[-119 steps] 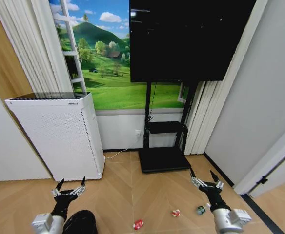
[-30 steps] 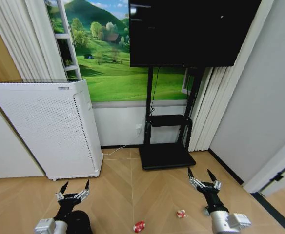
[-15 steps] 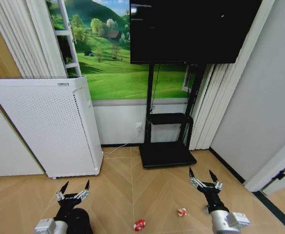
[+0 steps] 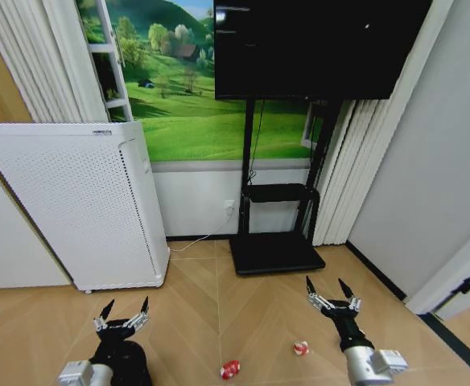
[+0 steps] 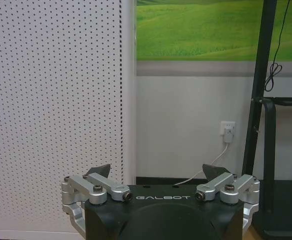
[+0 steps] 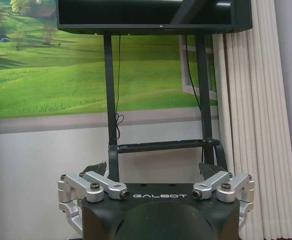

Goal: Pick up the trash bin and place the garbage on the floor into it.

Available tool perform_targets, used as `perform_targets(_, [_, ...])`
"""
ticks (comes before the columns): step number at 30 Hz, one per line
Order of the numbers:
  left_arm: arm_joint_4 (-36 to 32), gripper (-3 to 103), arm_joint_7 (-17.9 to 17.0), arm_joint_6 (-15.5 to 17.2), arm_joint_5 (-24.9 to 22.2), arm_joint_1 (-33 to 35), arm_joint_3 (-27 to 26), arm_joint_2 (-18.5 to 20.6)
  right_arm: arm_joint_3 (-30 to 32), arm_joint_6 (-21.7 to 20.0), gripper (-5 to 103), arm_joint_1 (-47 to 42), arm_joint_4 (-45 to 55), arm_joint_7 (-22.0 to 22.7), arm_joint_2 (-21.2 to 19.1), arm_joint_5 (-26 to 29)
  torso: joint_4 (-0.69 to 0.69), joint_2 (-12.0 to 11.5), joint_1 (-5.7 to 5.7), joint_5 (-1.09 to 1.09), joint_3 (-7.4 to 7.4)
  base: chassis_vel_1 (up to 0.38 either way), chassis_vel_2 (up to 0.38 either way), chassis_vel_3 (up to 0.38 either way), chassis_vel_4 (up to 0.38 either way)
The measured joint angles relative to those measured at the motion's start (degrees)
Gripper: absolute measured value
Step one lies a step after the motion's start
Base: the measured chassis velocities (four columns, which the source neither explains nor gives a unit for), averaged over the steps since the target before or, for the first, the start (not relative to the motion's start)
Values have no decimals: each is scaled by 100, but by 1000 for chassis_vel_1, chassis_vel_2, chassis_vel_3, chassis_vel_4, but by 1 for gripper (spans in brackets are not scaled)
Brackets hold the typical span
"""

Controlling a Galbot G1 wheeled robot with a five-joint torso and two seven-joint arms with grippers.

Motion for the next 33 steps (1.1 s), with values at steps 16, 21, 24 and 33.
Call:
perform_targets(16, [-4, 100, -12, 7, -70, 13, 19, -13, -43, 9, 100, 5, -9, 113, 22, -98, 0, -362, -129, 0, -232, 0, 0, 0, 0])
perform_targets(21, [-2, 100, -12, 7, -72, 14, 20, -13, -46, 9, 100, 7, -10, 116, 29, -126, 0, -456, -162, 0, -294, 0, 0, 0, 0])
perform_targets(24, [-5, 100, -12, 10, -75, 20, 22, -14, -46, -3, 100, 7, -9, 140, 34, -146, 0, -526, -184, 0, -342, 0, 0, 0, 0])
perform_targets(33, [6, 100, -44, 15, -92, 19, 38, -20, -41, -27, 100, 6, -22, 272, 50, -194, 0, -731, -263, 0, -467, 0, 0, 0, 0])
